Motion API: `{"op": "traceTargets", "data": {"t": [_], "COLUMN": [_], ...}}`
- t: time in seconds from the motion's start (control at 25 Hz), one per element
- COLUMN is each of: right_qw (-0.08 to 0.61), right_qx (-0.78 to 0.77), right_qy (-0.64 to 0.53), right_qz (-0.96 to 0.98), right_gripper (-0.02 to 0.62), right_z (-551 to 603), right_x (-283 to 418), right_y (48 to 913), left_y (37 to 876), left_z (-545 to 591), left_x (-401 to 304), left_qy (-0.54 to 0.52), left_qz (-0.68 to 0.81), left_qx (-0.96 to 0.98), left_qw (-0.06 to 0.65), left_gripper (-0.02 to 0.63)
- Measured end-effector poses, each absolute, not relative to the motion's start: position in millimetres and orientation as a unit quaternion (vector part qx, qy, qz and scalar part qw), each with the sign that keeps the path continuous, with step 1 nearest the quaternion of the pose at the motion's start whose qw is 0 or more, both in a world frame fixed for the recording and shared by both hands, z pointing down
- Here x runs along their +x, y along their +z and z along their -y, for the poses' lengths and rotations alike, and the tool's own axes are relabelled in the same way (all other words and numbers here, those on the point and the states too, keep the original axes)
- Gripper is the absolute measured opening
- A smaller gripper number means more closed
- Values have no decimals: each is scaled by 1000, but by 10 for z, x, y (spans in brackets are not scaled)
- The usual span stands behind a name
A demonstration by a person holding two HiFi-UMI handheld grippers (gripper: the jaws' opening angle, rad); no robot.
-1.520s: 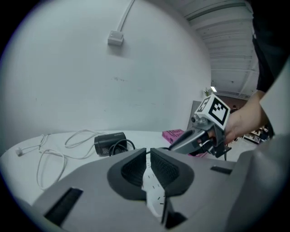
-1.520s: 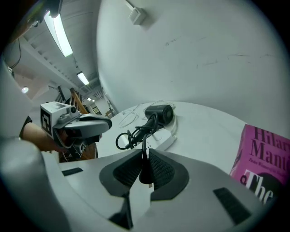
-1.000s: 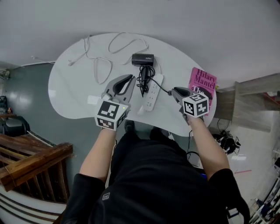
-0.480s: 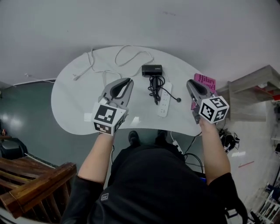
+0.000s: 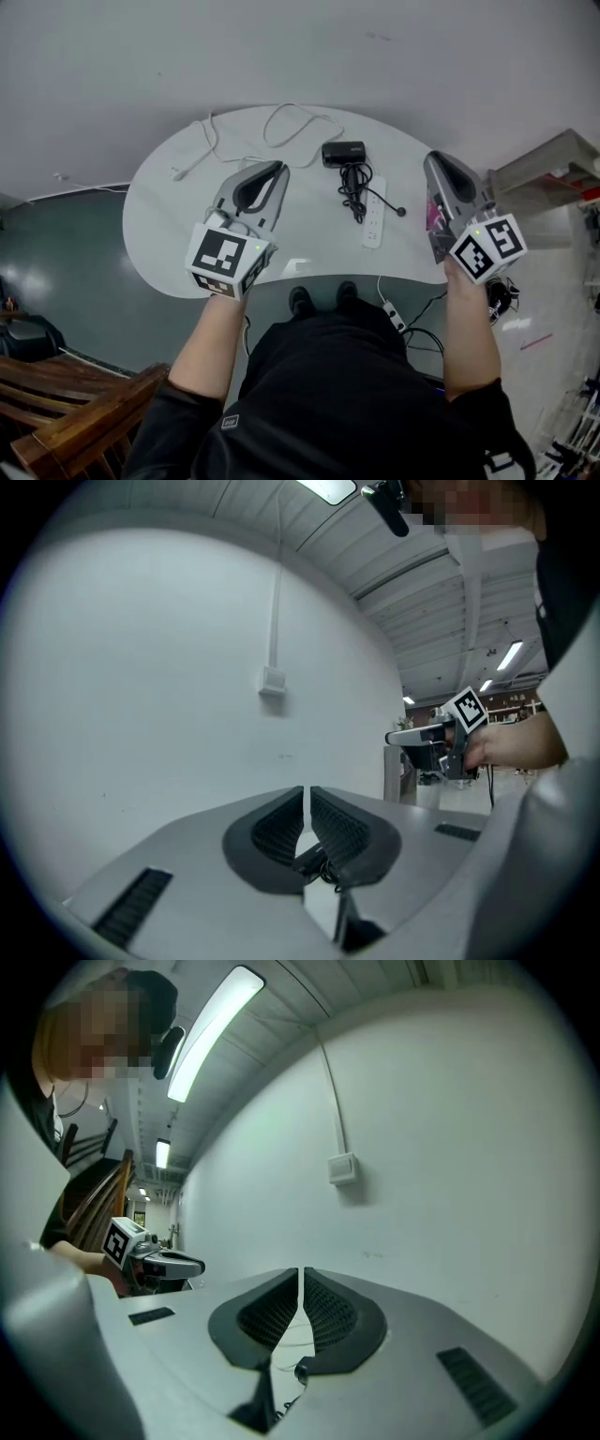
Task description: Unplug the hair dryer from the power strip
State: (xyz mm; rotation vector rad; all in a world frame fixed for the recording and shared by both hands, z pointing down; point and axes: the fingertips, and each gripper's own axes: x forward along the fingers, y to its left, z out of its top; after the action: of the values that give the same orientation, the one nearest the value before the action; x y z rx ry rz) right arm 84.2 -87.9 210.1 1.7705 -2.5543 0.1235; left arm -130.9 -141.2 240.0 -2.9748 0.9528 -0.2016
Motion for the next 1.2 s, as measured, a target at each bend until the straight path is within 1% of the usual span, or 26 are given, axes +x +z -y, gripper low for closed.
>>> {"op": "traceTargets", "data": {"t": [0.12,0.4,0.68,0.96,1.2], "right_qw": [4,-23,-47,-40,-34], "right_qx": [572,552,549,551,555], "right_qy": [12,-14,-43,-41,-24], "right_qz": [820,834,833,832,831], "right_gripper": [41,37,34,34,34], "right_z": [830,809,791,797,855], "right_x": [827,835,1079,1176,1253], "right_y": [1854,1634,1421,1548,1736], "left_y": [2303,2097,1982,1867,1878], "left_z": [1462,1558,1528,1586,1651], "left_x": [-1348,-1296,-1100,-1189,-1190], "left_qy": [-57,-60,-50,-51,-56], "left_qz": [-307,-330,-349,-386,-392], "left_qx": [-950,-942,-935,-920,-917], "left_qw": [0,21,21,44,40], "left_gripper": [32,32,32,32,31]}}
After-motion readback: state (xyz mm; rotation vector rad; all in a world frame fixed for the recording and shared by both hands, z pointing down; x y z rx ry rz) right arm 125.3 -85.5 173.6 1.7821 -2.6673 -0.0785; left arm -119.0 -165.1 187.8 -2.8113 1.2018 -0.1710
